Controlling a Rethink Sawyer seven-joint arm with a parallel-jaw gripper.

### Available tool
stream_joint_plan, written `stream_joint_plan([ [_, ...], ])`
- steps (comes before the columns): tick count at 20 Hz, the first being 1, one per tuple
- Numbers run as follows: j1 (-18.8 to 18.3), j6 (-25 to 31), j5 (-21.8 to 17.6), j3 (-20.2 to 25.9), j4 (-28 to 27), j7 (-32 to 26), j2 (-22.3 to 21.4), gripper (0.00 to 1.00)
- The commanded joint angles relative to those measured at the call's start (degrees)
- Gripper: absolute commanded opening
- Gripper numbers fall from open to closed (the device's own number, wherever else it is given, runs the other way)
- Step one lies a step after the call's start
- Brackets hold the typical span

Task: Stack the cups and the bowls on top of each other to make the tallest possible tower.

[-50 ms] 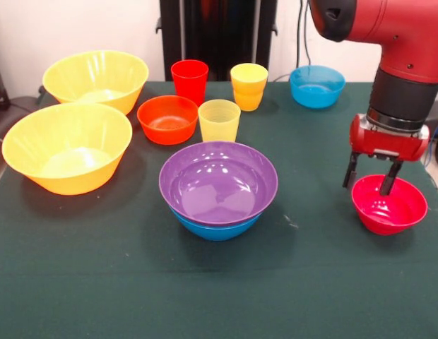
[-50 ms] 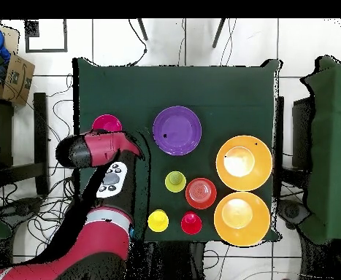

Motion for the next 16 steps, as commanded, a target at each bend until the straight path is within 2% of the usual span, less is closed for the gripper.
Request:
stream_joint_plan([
  [1,1.0,-4.1,1.4,2.0,3.2,11.3,2.9,1.00],
  [10,2.9,-7.8,1.6,-0.3,3.8,11.5,4.5,1.00],
  [16,2.2,-8.0,2.4,0.6,4.4,11.0,4.4,1.00],
])
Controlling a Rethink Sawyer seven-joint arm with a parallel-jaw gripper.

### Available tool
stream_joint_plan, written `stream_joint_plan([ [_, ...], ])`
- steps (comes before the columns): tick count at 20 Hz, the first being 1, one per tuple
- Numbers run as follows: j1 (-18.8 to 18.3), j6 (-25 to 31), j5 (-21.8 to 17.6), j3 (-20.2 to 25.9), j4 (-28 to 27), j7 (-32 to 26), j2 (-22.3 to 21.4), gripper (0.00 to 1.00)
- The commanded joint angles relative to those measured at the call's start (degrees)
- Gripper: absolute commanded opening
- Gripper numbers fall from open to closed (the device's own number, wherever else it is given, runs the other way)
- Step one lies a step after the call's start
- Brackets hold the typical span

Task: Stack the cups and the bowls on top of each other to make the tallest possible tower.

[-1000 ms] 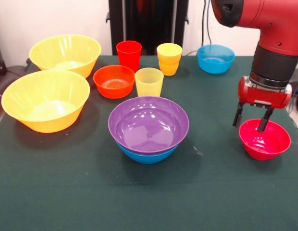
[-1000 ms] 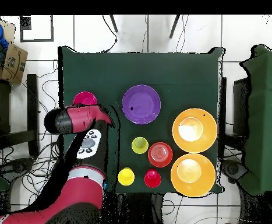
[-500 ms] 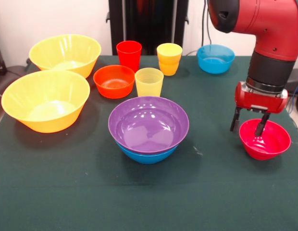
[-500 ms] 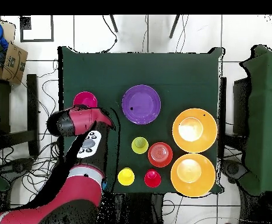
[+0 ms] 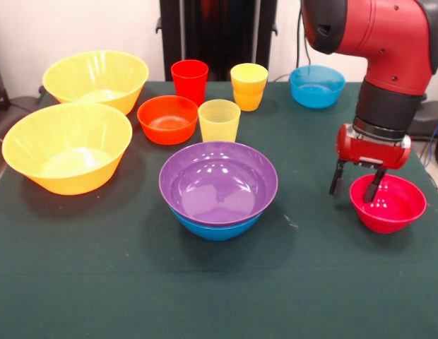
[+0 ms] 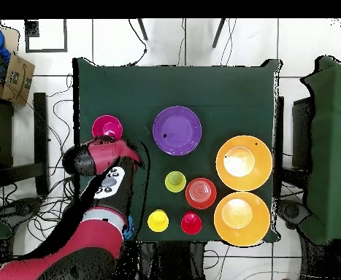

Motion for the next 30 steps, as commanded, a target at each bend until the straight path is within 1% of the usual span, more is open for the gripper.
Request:
stream_joint_plan([
  [1,0.1,-1.8,2.4,3.4,2.9,10.9,1.1,1.00],
  [13,-2.0,-0.7,3.0,6.4,3.9,9.6,-0.2,1.00],
  [15,-1.7,-0.6,3.6,6.3,4.2,10.3,-0.2,1.00],
  [16,-1.7,-0.8,4.1,6.4,4.5,10.7,-0.4,0.00],
  [19,-1.5,1.0,5.0,6.1,4.6,11.1,-0.7,0.00],
  [23,-3.4,2.2,4.4,7.3,3.6,7.7,-0.6,0.00],
  [26,-2.5,2.7,4.9,6.2,3.4,8.1,-0.6,0.00],
  [30,-2.3,5.3,5.4,5.7,3.2,7.7,-1.5,0.00],
])
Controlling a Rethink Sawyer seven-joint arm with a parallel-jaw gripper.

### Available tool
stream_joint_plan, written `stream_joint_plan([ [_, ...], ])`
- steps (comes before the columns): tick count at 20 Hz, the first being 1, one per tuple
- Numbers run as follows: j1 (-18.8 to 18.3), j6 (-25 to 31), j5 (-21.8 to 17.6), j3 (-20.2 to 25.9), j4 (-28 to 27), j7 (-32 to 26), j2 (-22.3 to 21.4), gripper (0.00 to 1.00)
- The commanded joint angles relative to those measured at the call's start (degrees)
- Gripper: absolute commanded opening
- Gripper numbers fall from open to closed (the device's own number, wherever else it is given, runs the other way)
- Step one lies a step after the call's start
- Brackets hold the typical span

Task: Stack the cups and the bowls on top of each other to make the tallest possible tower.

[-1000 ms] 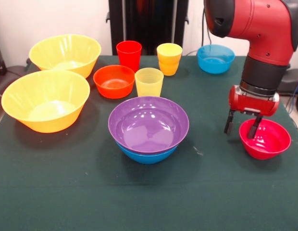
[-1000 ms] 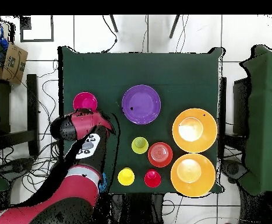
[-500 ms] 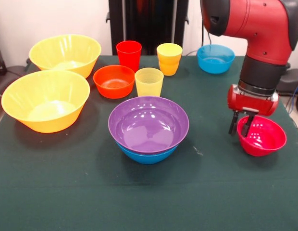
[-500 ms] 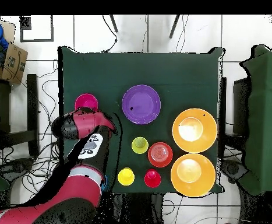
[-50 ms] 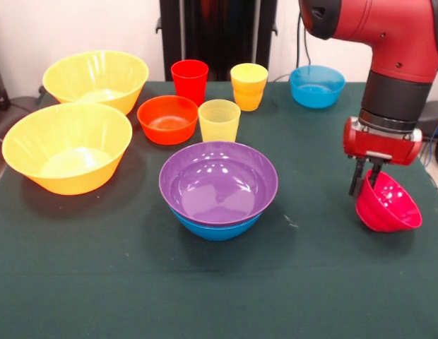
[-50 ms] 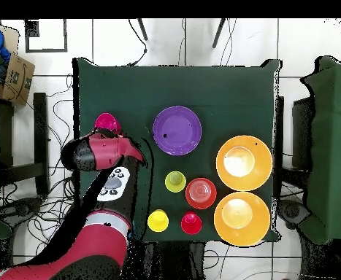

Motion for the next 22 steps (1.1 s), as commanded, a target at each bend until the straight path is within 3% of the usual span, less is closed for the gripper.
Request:
stream_joint_plan([
  [1,-1.2,6.8,1.6,5.4,2.5,7.4,1.1,0.00],
  [4,-1.5,9.5,1.4,4.9,2.1,6.0,-0.7,0.00],
  [11,-3.7,7.8,-0.7,5.8,3.5,3.2,-3.5,0.00],
  [17,-8.1,17.8,-2.1,6.3,6.5,-3.1,-13.4,0.00],
  [22,-12.4,28.2,-2.6,8.2,3.8,-8.1,-18.3,0.00],
])
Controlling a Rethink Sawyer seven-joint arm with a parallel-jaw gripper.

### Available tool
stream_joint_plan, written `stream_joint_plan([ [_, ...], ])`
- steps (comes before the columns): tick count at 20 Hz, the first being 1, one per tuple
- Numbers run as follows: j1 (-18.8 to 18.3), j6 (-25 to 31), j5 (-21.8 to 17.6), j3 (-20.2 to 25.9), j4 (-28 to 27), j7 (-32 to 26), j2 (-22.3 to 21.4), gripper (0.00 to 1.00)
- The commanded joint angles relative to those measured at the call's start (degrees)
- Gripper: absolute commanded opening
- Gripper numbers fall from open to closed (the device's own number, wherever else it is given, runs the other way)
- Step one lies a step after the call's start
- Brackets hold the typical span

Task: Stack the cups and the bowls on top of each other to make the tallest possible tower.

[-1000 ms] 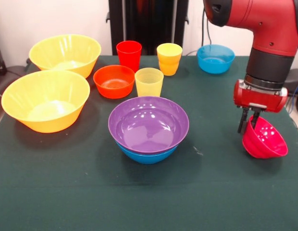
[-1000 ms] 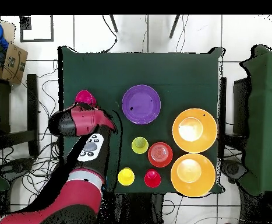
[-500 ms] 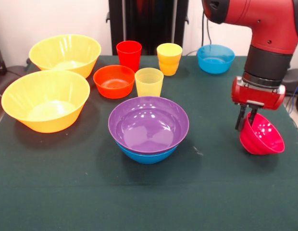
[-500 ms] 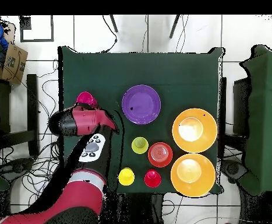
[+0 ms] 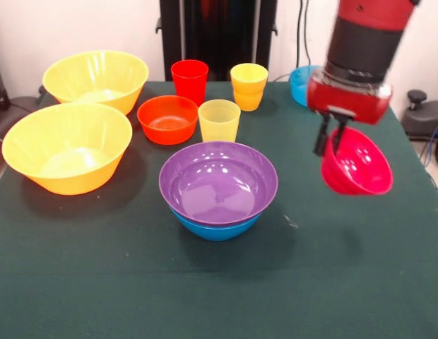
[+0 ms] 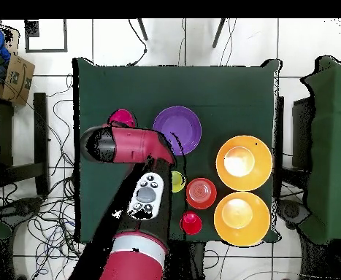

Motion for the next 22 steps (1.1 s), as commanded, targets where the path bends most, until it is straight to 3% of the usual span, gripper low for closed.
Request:
stream_joint_plan([
  [1,-5.2,15.9,-3.0,7.9,-0.7,-9.0,-7.5,0.00],
  [5,-8.7,22.8,-3.8,10.3,-5.7,-12.3,-8.0,0.00],
  [9,-12.1,23.9,-5.4,12.5,-8.7,-15.3,-7.3,0.00],
  [14,-17.6,20.2,-7.1,16.9,-8.7,-19.2,-6.3,0.00],
  [17,-21.5,16.5,-8.3,20.0,-5.0,-21.7,-6.9,0.00],
  [22,-26.0,12.8,-12.4,23.2,-3.4,-22.9,-5.9,0.00],
])
